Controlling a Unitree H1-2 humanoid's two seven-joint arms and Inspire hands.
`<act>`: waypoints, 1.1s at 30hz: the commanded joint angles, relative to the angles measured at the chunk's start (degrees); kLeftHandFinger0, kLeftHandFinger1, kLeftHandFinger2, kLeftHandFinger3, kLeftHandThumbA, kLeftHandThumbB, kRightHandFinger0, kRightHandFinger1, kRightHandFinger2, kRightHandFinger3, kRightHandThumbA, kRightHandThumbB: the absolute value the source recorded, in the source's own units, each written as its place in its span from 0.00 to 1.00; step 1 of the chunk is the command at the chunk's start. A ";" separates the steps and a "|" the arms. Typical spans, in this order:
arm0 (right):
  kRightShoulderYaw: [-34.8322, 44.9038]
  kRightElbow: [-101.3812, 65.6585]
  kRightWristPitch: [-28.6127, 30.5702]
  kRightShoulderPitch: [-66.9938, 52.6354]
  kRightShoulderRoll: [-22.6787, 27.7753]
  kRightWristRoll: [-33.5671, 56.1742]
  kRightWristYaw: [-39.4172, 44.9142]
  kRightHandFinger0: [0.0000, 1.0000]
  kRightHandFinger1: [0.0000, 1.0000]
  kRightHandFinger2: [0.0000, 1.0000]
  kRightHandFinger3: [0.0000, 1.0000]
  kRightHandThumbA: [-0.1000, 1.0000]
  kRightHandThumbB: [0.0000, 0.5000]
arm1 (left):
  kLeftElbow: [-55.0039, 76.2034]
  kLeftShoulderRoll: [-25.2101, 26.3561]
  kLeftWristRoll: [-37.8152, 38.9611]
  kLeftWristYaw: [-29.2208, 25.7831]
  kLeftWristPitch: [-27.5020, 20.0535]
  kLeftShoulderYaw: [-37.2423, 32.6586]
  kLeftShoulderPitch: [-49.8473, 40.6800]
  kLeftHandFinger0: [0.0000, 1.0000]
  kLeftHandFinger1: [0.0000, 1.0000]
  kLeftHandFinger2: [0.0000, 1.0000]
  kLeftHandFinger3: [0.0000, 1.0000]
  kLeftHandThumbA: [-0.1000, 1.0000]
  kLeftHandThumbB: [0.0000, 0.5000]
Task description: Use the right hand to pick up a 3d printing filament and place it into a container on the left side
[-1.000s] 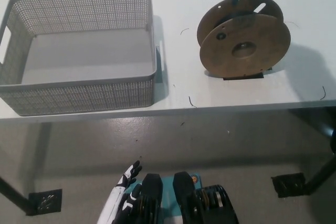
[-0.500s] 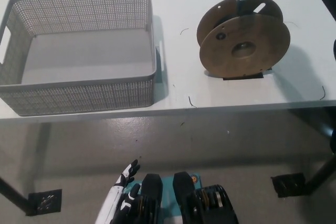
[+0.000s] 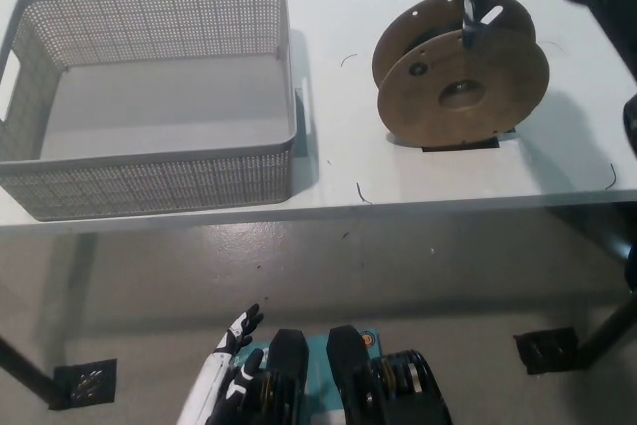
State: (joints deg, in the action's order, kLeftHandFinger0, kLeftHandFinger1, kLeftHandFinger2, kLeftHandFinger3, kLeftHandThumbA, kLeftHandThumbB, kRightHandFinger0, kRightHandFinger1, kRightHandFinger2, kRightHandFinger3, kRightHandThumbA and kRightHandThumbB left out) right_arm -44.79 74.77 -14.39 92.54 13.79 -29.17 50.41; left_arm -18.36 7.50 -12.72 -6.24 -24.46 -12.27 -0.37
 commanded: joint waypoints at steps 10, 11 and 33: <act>3.20 4.51 7.02 -3.51 -2.58 -1.56 -4.29 1.00 1.00 1.00 1.00 1.00 0.82 | 2.01 0.85 -0.14 -0.73 -2.47 0.06 1.78 1.00 1.00 1.00 1.00 1.00 0.38; 2.90 4.95 6.89 -3.95 -2.93 -1.94 -4.32 1.00 1.00 1.00 1.00 1.00 0.82 | 2.09 0.87 -0.04 -0.55 -2.47 0.22 1.74 1.00 1.00 1.00 1.00 1.00 0.40; 17.90 4.09 11.97 -12.72 -0.94 3.58 -41.72 0.07 0.60 0.91 1.00 0.00 0.27 | 1.82 1.38 0.28 0.38 -2.47 0.84 3.16 1.00 1.00 1.00 1.00 1.00 0.45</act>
State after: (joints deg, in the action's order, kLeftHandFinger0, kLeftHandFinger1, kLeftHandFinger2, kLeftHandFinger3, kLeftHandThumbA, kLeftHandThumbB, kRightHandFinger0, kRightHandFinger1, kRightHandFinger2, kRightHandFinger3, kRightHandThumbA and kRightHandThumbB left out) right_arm -31.79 77.82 -5.30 83.51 12.37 -29.12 22.89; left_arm -18.28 7.81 -12.70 -6.01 -24.40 -12.07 1.47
